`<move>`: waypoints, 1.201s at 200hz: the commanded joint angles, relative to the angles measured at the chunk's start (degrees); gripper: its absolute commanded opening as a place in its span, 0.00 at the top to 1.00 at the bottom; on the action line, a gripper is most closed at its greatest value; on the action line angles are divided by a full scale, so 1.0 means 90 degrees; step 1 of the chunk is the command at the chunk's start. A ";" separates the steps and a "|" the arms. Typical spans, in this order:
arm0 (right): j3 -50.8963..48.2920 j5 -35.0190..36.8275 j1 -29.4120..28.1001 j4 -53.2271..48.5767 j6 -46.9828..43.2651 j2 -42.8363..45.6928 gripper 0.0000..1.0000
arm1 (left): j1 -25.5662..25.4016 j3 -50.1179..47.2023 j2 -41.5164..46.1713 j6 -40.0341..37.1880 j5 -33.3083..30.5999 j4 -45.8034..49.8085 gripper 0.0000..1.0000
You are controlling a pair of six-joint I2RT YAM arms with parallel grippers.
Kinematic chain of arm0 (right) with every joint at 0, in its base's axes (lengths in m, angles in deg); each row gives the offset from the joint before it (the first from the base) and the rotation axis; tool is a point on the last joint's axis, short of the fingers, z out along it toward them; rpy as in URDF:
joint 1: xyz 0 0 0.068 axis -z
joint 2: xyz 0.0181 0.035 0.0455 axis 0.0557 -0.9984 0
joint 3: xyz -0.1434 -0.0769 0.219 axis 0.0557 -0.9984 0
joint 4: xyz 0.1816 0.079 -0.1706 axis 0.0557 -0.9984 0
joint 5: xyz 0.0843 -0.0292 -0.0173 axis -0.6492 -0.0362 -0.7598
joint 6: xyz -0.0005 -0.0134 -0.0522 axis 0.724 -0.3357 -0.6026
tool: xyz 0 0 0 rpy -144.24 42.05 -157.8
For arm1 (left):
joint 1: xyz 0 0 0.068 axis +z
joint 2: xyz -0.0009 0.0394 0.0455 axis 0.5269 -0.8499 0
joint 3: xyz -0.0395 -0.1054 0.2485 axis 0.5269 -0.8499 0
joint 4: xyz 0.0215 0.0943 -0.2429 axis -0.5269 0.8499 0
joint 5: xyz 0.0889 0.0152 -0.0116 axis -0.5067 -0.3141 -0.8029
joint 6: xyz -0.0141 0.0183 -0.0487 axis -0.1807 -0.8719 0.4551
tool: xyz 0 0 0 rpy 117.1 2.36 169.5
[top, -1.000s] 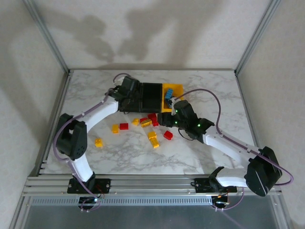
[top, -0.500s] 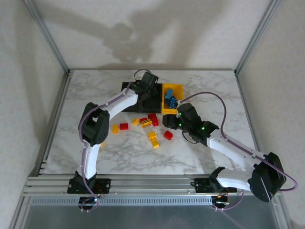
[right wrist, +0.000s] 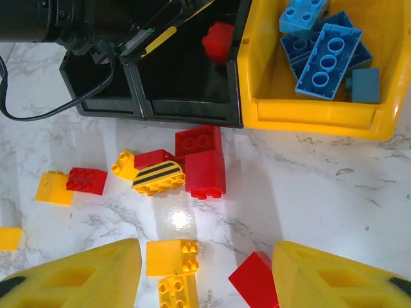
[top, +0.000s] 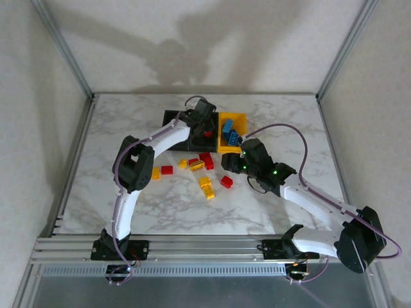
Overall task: Sort the legos into containers by color
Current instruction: Place the lego in the container, then pick up the lego from the center of the table.
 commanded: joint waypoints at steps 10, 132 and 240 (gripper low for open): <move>-0.0057 0.0143 0.0043 -0.0144 0.0031 0.0045 0.43 | -0.0105 0.0040 0.0512 -0.0239 -0.0040 0.0190 0.46; 0.0478 0.0232 0.0043 -0.1380 0.0806 -0.0786 0.34 | -0.0217 -0.4297 0.4609 -0.0543 0.0583 -0.0598 0.40; 0.1386 0.0045 -0.0224 -0.2334 0.2125 -0.2710 0.34 | -0.0223 -0.6534 0.6626 -0.0351 0.1069 -0.0795 0.37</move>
